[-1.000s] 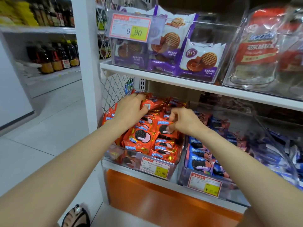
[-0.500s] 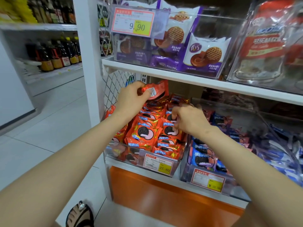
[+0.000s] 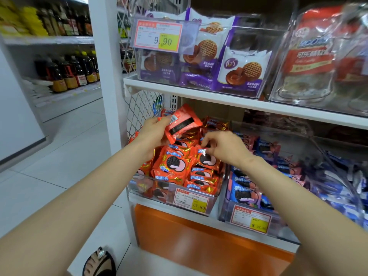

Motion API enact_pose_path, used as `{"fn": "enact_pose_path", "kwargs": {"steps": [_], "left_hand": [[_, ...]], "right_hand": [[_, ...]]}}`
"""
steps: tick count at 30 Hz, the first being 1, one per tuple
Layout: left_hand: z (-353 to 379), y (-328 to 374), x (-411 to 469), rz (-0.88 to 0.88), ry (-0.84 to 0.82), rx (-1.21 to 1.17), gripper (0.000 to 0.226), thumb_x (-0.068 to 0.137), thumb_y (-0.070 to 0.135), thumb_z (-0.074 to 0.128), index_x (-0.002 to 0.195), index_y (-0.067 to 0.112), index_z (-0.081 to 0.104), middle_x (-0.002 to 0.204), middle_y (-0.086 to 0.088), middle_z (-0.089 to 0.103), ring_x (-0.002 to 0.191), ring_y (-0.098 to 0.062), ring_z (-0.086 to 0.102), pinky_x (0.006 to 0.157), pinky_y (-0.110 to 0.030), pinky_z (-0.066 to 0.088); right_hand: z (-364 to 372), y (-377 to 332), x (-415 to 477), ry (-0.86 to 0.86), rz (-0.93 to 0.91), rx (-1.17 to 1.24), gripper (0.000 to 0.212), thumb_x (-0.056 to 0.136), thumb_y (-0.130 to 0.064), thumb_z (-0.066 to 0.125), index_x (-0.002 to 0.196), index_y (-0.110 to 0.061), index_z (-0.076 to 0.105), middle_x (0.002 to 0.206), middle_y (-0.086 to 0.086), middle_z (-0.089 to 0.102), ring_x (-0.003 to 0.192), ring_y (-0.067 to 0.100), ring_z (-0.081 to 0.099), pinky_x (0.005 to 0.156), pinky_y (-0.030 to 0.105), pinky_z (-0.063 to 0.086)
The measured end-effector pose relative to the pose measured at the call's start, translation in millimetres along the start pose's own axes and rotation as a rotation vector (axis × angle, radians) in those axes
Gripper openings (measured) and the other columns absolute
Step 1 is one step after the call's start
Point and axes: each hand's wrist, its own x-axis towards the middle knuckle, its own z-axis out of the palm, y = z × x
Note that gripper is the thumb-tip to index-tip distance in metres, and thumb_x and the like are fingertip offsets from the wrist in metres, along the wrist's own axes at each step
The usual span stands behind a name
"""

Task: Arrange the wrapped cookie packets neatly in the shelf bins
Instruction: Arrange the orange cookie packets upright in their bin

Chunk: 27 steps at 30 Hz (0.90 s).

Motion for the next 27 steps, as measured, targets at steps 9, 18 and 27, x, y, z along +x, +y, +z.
{"fn": "enact_pose_path", "kwargs": {"steps": [9, 18, 27], "left_hand": [[-2, 3, -3, -0.081, 0.022, -0.13, 0.016, 0.098, 0.027, 0.045, 0.089, 0.018, 0.055, 0.054, 0.003, 0.067, 0.051, -0.008, 0.064, 0.047, -0.016, 0.042], [-1, 9, 1, -0.085, 0.034, -0.182, 0.024, 0.098, 0.034, 0.045, 0.083, 0.017, 0.054, 0.061, -0.002, 0.068, 0.062, -0.013, 0.065, 0.052, -0.019, 0.042], [2, 7, 1, -0.106, 0.005, -0.16, 0.023, 0.097, 0.036, 0.045, 0.091, 0.016, 0.055, 0.075, -0.005, 0.068, 0.058, -0.01, 0.066, 0.058, -0.022, 0.044]], "right_hand": [[-2, 4, 8, -0.192, 0.132, -0.284, 0.081, 0.066, -0.05, 0.078, 0.132, -0.026, 0.038, 0.132, 0.003, 0.046, 0.12, 0.028, 0.048, 0.108, 0.05, 0.027], [1, -1, 15, -0.235, 0.133, -0.375, 0.097, 0.064, -0.052, 0.078, 0.141, -0.023, 0.027, 0.139, 0.005, 0.041, 0.127, 0.029, 0.043, 0.11, 0.055, 0.02], [9, -2, 14, -0.082, 0.092, -0.4, 0.079, 0.062, -0.05, 0.08, 0.126, -0.023, 0.042, 0.124, 0.004, 0.054, 0.113, 0.026, 0.054, 0.105, 0.052, 0.026]]}}
